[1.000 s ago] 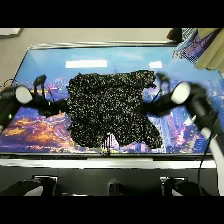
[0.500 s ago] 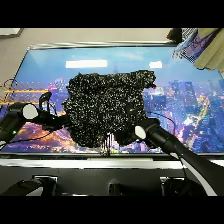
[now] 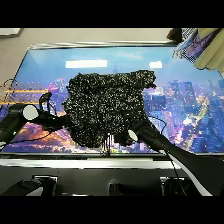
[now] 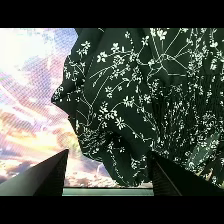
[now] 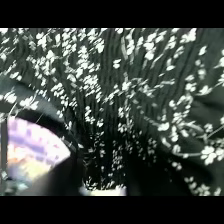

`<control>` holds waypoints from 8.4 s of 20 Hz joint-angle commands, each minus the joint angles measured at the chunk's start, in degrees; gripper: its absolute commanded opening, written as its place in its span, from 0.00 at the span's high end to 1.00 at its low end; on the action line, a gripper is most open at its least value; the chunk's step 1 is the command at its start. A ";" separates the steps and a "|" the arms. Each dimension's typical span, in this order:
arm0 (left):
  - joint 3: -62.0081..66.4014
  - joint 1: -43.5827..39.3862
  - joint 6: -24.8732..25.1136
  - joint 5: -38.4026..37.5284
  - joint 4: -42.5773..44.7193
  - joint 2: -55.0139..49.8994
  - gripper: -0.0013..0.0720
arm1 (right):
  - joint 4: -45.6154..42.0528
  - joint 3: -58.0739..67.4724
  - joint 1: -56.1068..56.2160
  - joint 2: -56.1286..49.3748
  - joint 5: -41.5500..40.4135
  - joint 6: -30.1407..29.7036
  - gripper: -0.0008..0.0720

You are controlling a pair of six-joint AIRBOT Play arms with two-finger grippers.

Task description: Fold the clothes and pants, and hang the long-sleeved shirts on hangers.

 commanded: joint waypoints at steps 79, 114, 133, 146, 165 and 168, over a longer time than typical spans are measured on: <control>14.19 -14.84 5.25 1.66 -7.48 -13.73 0.96 | -4.33 17.46 -6.93 6.91 11.15 14.29 0.97; 45.13 70.90 49.86 -1.49 -2.93 -42.25 0.07 | -3.96 17.46 -6.93 6.93 17.66 10.01 0.97; 45.13 66.73 54.14 -4.68 -2.40 -48.09 0.40 | -4.35 17.46 -6.93 6.93 17.70 10.21 0.97; 45.13 64.70 55.82 -6.64 2.43 -48.26 0.58 | -5.38 17.46 -6.93 6.93 17.68 10.19 0.97; 50.51 60.78 53.88 -7.61 1.90 -43.85 0.96 | -6.93 17.46 -6.93 6.93 19.26 9.99 0.97; 54.53 59.41 51.25 -6.71 1.88 -40.81 0.96 | -6.91 17.46 -6.93 6.93 19.71 9.75 0.97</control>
